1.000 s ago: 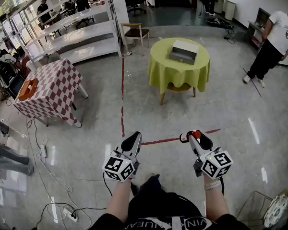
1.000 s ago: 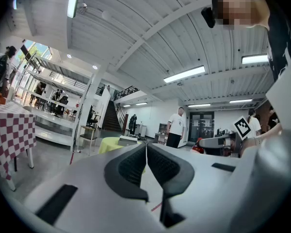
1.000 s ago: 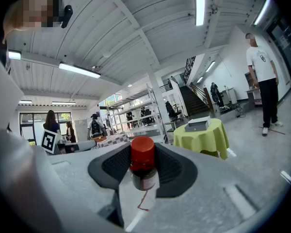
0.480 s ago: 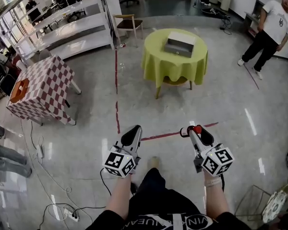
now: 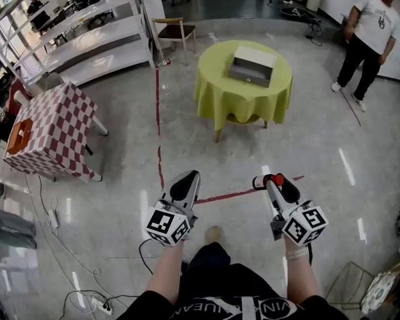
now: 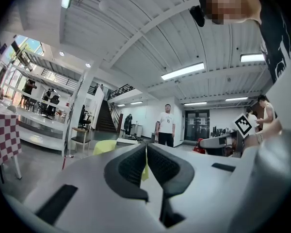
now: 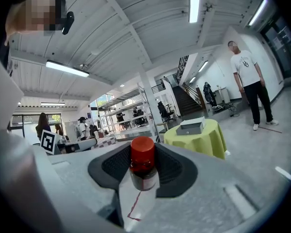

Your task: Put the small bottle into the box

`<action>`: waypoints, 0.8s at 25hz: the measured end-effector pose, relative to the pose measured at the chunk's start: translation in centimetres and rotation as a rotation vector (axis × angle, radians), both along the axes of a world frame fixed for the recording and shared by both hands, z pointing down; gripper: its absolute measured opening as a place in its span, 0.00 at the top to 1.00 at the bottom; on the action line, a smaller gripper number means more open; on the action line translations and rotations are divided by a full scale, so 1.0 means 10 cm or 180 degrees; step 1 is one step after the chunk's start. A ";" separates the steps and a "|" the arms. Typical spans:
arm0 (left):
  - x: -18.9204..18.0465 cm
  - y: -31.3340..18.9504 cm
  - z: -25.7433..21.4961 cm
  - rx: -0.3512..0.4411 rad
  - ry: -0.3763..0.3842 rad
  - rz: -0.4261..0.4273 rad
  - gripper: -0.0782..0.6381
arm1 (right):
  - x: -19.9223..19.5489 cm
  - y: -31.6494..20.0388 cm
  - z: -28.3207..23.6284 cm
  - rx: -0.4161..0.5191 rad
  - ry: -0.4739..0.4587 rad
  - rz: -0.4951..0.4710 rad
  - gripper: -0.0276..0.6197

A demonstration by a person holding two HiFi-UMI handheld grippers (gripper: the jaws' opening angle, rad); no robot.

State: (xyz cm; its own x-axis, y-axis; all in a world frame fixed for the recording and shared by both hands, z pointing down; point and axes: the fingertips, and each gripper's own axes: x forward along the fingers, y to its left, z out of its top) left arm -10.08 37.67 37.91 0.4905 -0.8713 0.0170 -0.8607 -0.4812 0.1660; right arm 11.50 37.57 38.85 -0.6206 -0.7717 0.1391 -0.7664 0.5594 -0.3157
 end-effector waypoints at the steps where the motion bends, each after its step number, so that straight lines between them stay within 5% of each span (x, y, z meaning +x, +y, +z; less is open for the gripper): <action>1: -0.02 -0.08 -0.01 0.0001 -0.0009 0.0019 0.87 | -0.02 -0.08 0.00 -0.0012 -0.0015 0.0018 0.73; 20: -0.31 -1.09 0.06 -0.0062 -0.0020 0.0176 0.87 | -0.27 -1.03 0.04 -0.0111 -0.0098 0.0214 0.73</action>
State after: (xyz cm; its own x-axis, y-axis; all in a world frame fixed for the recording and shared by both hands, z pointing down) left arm -13.16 26.77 38.47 0.5377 -0.8424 0.0370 -0.8339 -0.5248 0.1707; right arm 8.79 27.23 39.21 -0.5719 -0.8068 0.1482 -0.7915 0.4952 -0.3581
